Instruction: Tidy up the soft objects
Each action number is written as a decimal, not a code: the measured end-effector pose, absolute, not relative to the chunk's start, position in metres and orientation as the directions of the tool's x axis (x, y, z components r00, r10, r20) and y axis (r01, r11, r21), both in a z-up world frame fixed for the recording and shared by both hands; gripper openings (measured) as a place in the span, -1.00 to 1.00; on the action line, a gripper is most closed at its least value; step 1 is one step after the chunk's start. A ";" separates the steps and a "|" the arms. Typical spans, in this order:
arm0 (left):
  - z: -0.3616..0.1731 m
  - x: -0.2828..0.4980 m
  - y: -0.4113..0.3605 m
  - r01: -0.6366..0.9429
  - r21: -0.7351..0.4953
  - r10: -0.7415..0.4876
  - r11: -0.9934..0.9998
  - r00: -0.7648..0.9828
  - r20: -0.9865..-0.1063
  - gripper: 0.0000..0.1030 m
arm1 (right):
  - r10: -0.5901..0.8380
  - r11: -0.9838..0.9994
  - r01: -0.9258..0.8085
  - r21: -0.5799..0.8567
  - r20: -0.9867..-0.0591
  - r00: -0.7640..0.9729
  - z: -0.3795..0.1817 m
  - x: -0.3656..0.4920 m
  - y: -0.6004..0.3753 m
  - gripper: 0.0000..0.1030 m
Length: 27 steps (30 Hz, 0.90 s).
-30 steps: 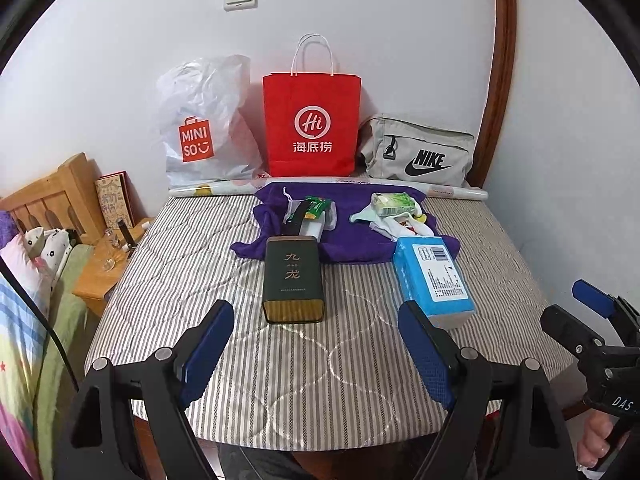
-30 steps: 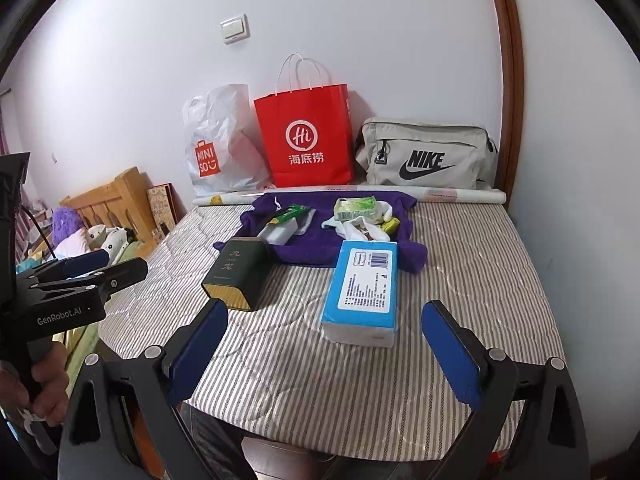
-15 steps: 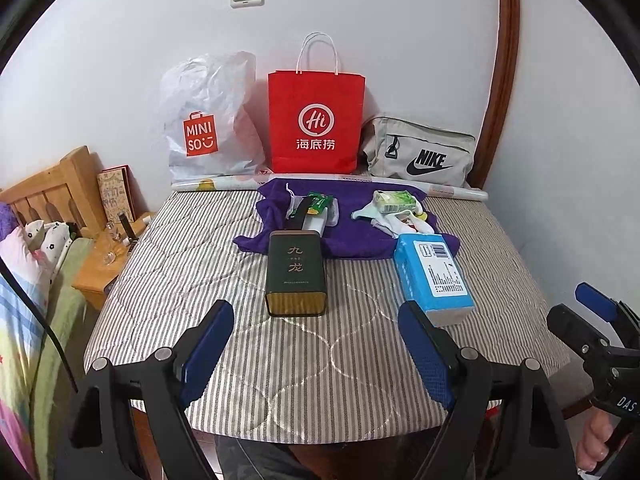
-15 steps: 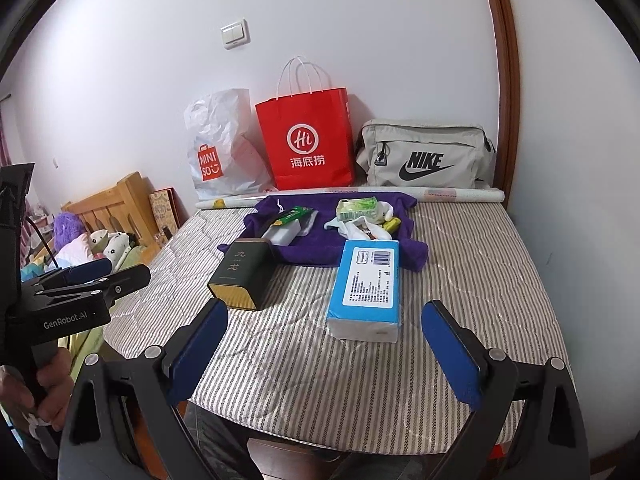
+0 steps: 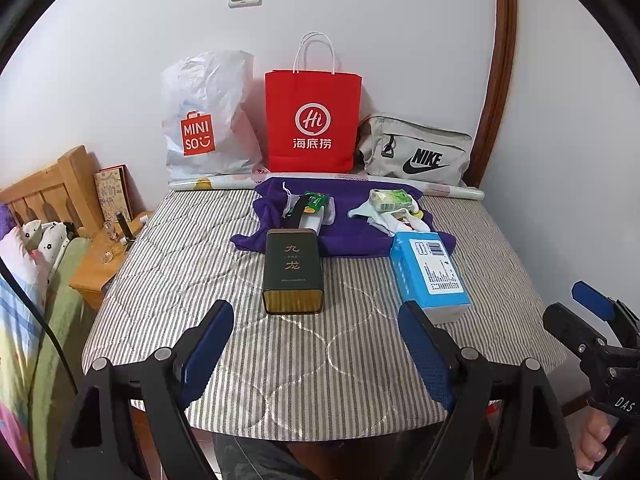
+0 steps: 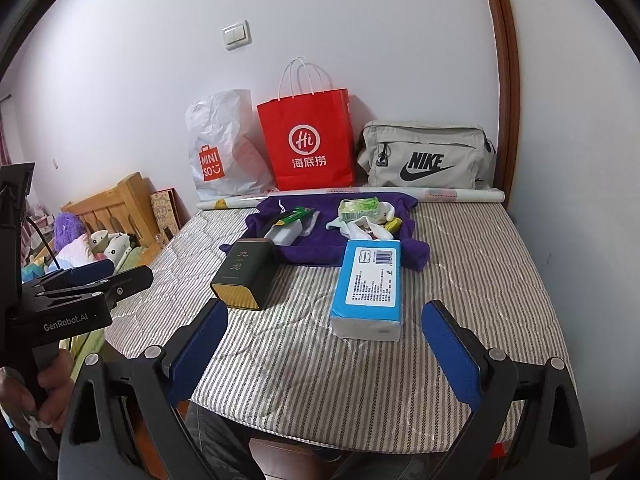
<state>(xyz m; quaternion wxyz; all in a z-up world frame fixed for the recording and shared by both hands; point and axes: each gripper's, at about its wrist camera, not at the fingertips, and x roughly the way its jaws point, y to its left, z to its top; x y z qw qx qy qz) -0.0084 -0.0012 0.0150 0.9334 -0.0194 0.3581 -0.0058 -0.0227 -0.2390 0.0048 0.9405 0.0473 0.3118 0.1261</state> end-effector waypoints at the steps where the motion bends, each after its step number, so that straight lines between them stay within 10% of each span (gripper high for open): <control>1: 0.015 -0.009 -0.001 -0.003 -0.041 -0.025 0.999 0.743 -0.669 0.62 | 0.267 0.964 -0.208 0.168 -0.575 0.774 0.005 -0.023 -0.239 0.88; 27: 0.015 -0.013 -0.006 0.014 -0.037 -0.036 0.999 0.742 -0.669 0.62 | 0.269 0.963 -0.206 0.175 -0.571 0.776 0.007 -0.027 -0.240 0.88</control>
